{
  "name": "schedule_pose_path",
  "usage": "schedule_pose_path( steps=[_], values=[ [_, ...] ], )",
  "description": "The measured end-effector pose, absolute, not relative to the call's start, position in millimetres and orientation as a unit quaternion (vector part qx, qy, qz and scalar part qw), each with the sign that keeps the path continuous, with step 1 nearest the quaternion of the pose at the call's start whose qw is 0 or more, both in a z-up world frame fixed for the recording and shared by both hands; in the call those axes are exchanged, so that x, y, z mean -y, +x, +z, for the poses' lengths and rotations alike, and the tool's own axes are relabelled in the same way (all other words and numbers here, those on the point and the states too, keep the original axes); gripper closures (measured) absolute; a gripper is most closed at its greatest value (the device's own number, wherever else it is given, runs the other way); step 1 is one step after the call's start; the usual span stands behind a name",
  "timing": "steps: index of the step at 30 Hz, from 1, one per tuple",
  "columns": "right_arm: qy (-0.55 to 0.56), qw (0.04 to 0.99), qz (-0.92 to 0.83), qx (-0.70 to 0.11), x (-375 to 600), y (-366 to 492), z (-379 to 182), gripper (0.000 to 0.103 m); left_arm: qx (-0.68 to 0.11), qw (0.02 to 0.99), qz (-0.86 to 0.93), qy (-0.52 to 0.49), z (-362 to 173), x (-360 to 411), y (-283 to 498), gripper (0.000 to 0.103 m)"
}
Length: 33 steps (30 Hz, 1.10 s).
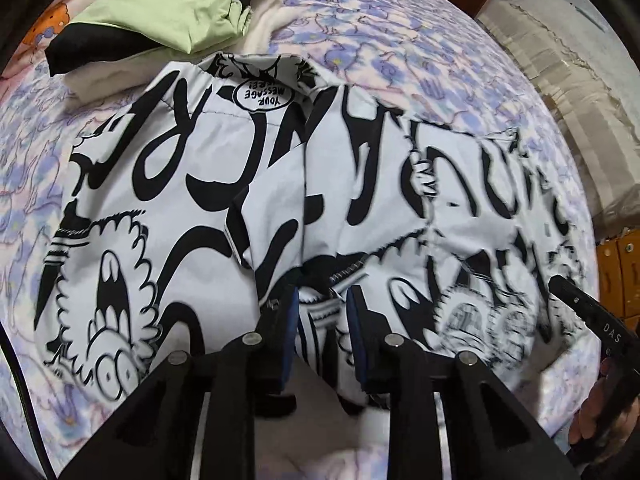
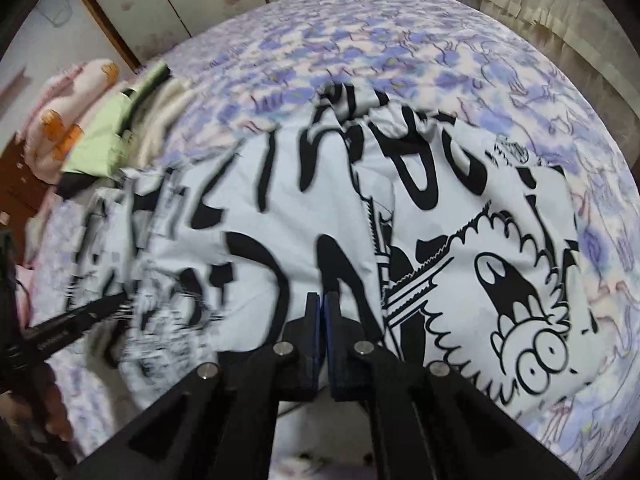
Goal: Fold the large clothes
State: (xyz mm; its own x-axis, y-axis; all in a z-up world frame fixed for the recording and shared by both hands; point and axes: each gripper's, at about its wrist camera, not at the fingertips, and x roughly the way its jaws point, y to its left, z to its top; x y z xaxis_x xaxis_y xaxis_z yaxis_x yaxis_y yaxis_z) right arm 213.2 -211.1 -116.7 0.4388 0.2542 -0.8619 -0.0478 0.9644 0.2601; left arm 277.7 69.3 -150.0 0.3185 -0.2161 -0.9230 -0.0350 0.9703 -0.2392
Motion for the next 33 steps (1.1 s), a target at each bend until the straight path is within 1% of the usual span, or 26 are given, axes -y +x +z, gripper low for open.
schedule_pose_path(
  steps=[6, 14, 16, 17, 18, 20, 24, 26, 28, 32, 33],
  values=[
    [0.074, 0.84, 0.14, -0.519, 201, 188, -70, 0.1, -0.575, 0.809, -0.073, -0.1, -112, -70, 257, 0.078],
    [0.002, 0.81, 0.21, -0.547, 179, 117, -26, 0.1, -0.595, 0.794, -0.096, -0.082, -72, -72, 211, 0.076],
    [-0.012, 0.799, 0.219, -0.56, 174, 99, -25, 0.1, -0.606, 0.785, -0.096, -0.083, -70, -76, 195, 0.071],
    [-0.017, 0.793, 0.223, -0.566, 171, 92, -27, 0.1, -0.612, 0.781, -0.095, -0.085, -70, -77, 190, 0.064],
    [-0.024, 0.786, 0.227, -0.575, 167, 82, -31, 0.1, -0.621, 0.773, -0.091, -0.091, -71, -81, 181, 0.056],
    [-0.03, 0.78, 0.227, -0.583, 162, 69, -40, 0.1, -0.63, 0.766, -0.082, -0.098, -78, -86, 168, 0.051],
    [0.005, 0.771, 0.216, -0.599, 157, 64, -68, 0.1, -0.649, 0.75, -0.056, -0.117, -107, -99, 153, 0.05],
    [0.011, 0.779, 0.206, -0.592, 153, 68, -78, 0.1, -0.653, 0.743, -0.049, -0.137, -123, -106, 150, 0.05],
    [0.01, 0.796, 0.195, -0.573, 146, 75, -87, 0.1, -0.652, 0.74, -0.041, -0.159, -139, -114, 149, 0.05],
    [0.019, 0.829, 0.186, -0.527, 136, 96, -92, 0.093, -0.631, 0.748, -0.027, -0.202, -167, -130, 148, 0.05],
    [0.021, 0.837, 0.184, -0.514, 134, 102, -91, 0.093, -0.625, 0.75, -0.024, -0.214, -172, -135, 148, 0.05]
  ],
)
